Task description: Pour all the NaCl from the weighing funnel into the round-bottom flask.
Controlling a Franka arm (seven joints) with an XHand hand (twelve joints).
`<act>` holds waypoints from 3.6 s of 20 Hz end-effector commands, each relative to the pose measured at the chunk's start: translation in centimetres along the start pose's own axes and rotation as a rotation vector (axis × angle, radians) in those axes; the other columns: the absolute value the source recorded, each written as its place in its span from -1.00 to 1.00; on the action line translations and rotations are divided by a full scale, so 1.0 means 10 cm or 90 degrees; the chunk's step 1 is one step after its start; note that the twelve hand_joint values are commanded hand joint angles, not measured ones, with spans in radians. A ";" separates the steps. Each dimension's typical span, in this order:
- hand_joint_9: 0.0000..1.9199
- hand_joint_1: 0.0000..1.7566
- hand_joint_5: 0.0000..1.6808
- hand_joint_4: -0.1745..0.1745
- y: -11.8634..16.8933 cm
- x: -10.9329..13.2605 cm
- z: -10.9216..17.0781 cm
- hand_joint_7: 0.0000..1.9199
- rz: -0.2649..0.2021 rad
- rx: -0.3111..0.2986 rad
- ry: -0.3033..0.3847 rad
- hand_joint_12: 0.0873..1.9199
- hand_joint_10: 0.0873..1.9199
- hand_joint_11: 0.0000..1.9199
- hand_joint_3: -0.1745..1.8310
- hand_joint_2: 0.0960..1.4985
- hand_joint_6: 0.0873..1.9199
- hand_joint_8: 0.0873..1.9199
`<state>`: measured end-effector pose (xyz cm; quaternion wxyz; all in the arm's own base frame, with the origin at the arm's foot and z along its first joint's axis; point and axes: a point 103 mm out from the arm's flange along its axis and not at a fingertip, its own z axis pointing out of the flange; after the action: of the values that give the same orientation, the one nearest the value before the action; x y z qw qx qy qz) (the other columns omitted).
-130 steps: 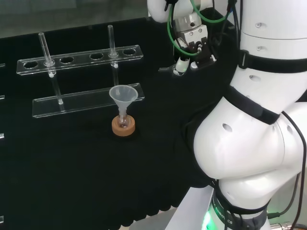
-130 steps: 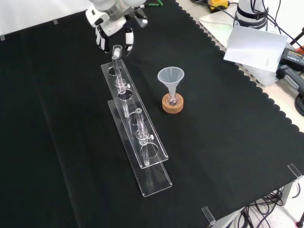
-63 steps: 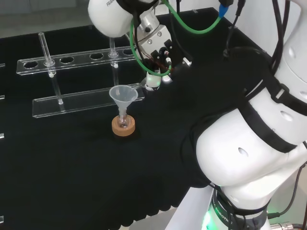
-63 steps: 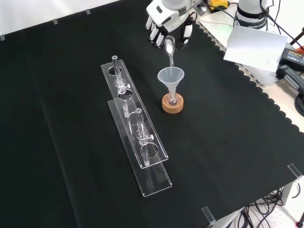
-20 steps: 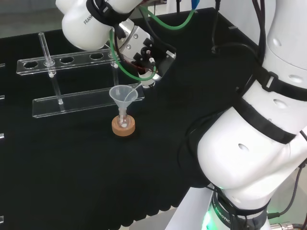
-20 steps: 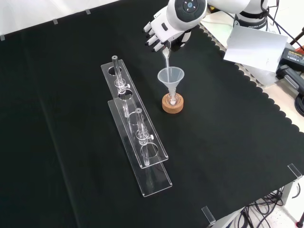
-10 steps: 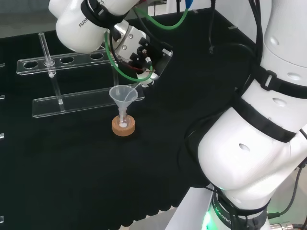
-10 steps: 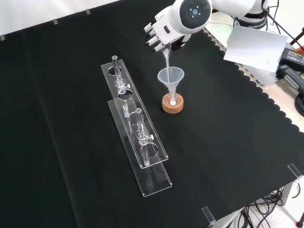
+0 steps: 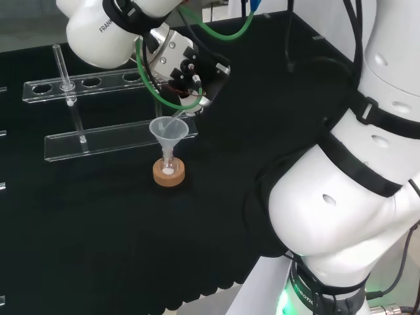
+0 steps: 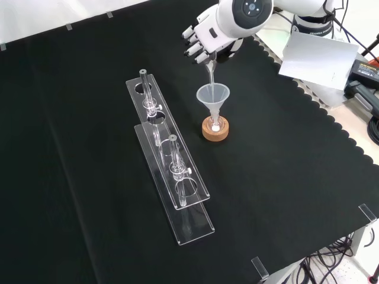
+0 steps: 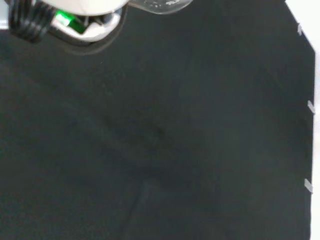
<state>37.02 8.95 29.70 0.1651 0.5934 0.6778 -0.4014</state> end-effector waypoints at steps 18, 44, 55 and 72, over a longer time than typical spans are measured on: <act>0.28 0.27 0.50 1.00 0.05 0.16 -0.11 -0.18 -0.007 0.020 -0.136 -0.11 -0.93 0.09 -0.19 -0.18 -0.34 -0.44; 0.28 0.27 0.50 1.00 0.05 0.08 0.00 -0.19 0.007 0.007 -0.038 -0.12 -0.94 0.10 -0.18 -0.18 -0.34 -0.43; 0.28 0.27 0.50 1.00 0.04 -0.20 0.23 -0.19 0.023 0.006 0.146 -0.12 -0.95 0.10 -0.18 -0.18 -0.34 -0.43; 0.28 0.27 0.50 1.00 -0.03 -0.44 0.47 -0.18 0.057 -0.055 0.338 -0.12 -0.95 0.10 -0.18 -0.18 -0.33 -0.43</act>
<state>36.95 3.30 30.06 0.0596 0.6828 0.6774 -0.2671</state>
